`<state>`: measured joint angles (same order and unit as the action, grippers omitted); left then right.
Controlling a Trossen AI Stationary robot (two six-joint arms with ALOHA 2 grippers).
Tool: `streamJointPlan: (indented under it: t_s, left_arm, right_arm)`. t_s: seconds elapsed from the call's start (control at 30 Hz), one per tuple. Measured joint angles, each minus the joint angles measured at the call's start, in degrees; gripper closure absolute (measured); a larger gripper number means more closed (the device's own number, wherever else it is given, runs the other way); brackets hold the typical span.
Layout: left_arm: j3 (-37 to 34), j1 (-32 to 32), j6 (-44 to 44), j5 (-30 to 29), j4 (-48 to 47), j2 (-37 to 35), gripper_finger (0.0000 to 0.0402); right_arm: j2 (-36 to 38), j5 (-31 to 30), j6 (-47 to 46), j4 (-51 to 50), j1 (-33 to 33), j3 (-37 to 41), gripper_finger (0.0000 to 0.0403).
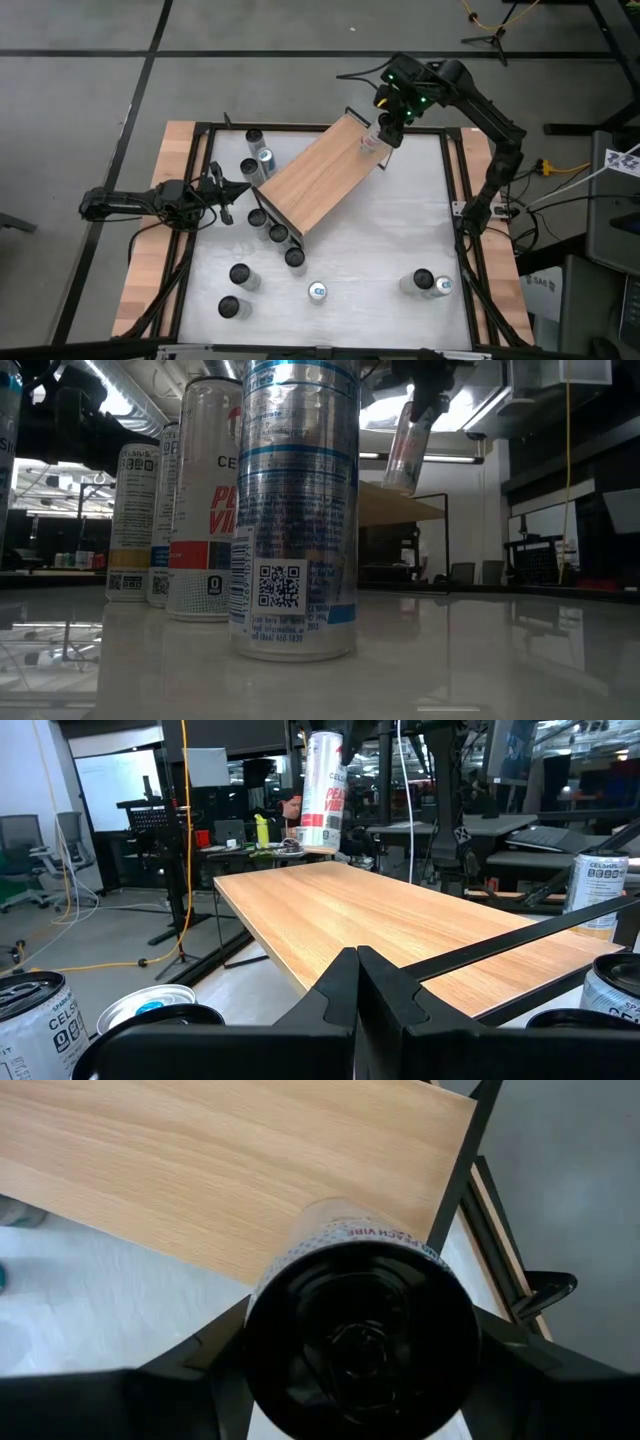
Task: Place canned beverage on shelf
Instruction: Put the white-pink soda can on the shelf
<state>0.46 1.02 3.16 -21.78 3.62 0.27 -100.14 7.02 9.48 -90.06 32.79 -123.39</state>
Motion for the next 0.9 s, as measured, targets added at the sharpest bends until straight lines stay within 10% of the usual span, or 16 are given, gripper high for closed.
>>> streamJointPlan:
  t_s: [0.9]
  left_arm:
    - [-0.01, 0.01, -0.09, 0.02, 0.0, 0.0, 0.0401]
  right_arm:
    - [0.19, 2.04, 0.04, 0.04, 2.15, 0.07, 0.015]
